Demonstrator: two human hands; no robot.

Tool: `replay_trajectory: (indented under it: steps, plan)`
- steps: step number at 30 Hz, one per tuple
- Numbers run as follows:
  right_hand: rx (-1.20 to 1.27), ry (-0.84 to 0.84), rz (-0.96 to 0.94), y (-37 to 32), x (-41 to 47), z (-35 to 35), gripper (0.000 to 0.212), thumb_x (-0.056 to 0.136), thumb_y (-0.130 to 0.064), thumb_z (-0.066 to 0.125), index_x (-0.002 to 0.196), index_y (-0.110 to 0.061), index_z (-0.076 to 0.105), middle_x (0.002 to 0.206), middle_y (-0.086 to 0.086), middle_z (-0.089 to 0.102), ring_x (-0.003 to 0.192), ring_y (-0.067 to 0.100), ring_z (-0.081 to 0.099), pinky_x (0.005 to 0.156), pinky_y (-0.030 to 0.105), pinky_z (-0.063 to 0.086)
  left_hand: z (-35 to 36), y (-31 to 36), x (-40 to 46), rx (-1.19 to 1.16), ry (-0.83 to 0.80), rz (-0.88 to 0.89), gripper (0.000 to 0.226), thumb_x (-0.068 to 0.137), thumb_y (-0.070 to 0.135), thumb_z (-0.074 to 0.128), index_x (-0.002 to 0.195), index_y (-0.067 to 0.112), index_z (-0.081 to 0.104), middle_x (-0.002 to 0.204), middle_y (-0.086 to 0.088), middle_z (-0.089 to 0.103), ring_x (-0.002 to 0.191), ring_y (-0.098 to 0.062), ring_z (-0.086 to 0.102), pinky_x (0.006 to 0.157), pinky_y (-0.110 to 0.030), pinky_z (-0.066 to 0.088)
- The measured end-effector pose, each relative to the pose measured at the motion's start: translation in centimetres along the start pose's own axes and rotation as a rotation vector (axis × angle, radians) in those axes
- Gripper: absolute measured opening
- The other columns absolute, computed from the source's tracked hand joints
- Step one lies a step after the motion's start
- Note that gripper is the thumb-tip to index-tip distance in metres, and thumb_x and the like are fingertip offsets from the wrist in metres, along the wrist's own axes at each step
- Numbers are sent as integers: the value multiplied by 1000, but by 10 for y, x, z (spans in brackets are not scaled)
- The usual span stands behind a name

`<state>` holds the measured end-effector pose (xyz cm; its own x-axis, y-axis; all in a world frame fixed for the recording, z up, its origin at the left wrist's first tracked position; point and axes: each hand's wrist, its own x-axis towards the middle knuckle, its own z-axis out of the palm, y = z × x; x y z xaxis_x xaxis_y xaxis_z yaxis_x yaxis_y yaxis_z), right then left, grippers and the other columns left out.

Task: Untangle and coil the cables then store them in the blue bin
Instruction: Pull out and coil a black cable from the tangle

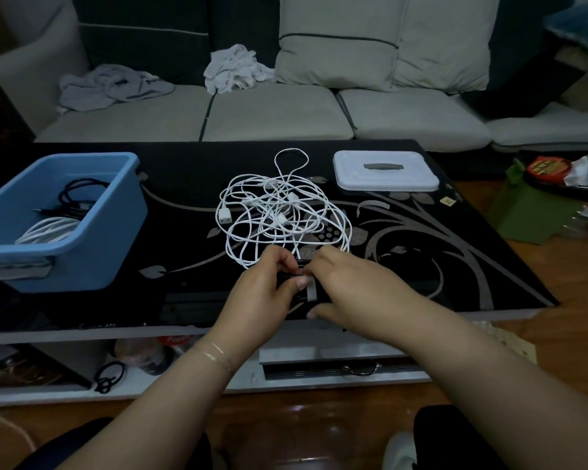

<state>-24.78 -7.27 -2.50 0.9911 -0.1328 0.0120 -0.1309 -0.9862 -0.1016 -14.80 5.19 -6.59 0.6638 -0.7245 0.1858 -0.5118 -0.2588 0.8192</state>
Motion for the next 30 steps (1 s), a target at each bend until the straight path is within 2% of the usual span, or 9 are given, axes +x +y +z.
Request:
replay_trajectory:
  steps: [2, 5, 11, 17, 20, 22, 25, 27, 30]
  plan:
    - [-99, 62, -4, -8, 3, 1, 47, 89, -38, 59, 126, -12, 45, 124, 3, 43, 116, 21, 46, 80, 30, 38, 2, 0, 2, -7, 8, 0, 20, 90, 18, 63, 88, 30, 47, 91, 8, 63, 87, -11, 60, 77, -29, 47]
    - [-114, 94, -6, -11, 6, 2, 43, 92, -35, 54, 127, -11, 45, 125, 5, 44, 118, 24, 45, 88, 33, 39, 0, -1, 5, -11, 14, -5, 23, 90, 16, 63, 86, 31, 46, 90, 7, 64, 89, -13, 60, 79, -30, 46]
    - [-44, 61, 1, -8, 9, 2, 44, 93, -34, 56, 128, -11, 45, 125, 5, 42, 121, 21, 40, 95, 32, 36, -3, -2, 8, -31, 0, -18, 22, 89, 19, 66, 88, 30, 46, 93, 9, 64, 91, -4, 60, 76, -19, 44]
    - [7, 63, -17, 0, 10, -3, 39, 87, -35, 61, 119, -15, 54, 118, 1, 47, 116, 18, 45, 87, 27, 37, -3, 0, 7, -48, 52, -6, 39, 81, 24, 75, 102, 23, 42, 92, 6, 65, 88, -7, 61, 77, -22, 47]
    - [-3, 19, -24, 5, 13, -2, 32, 82, -37, 62, 106, -18, 55, 108, -2, 50, 107, 17, 48, 76, 26, 33, -3, -1, 6, 14, 38, 43, 42, 79, 25, 77, 103, 25, 43, 92, 9, 62, 89, -2, 59, 77, -20, 46]
    - [11, -14, -24, 6, 15, -1, 25, 80, -37, 63, 95, -24, 49, 98, -5, 47, 101, 18, 50, 72, 26, 34, -4, -2, 5, 63, 18, 78, 40, 79, 26, 76, 102, 27, 44, 91, 13, 62, 88, 1, 57, 77, -20, 44]
    - [44, -34, -21, 6, 16, -1, 24, 78, -37, 63, 87, -28, 42, 97, -5, 49, 98, 20, 52, 73, 28, 36, -8, -3, 5, 80, -3, 85, 35, 79, 28, 75, 100, 27, 47, 91, 14, 61, 89, 2, 57, 76, -20, 45]
    - [44, -40, -6, 6, 17, -2, 21, 79, -37, 62, 89, -26, 48, 101, -4, 53, 99, 20, 52, 78, 28, 35, -8, -5, 5, 84, -4, 81, 32, 80, 30, 74, 99, 26, 48, 92, 14, 61, 89, 2, 56, 76, -20, 44]
    - [21, -62, -7, 4, 18, -2, 17, 83, -36, 58, 92, -22, 52, 101, -4, 49, 104, 19, 49, 82, 29, 31, -5, -7, 4, 87, 17, 83, 28, 81, 32, 72, 97, 25, 50, 92, 11, 61, 88, -4, 57, 74, -24, 46]
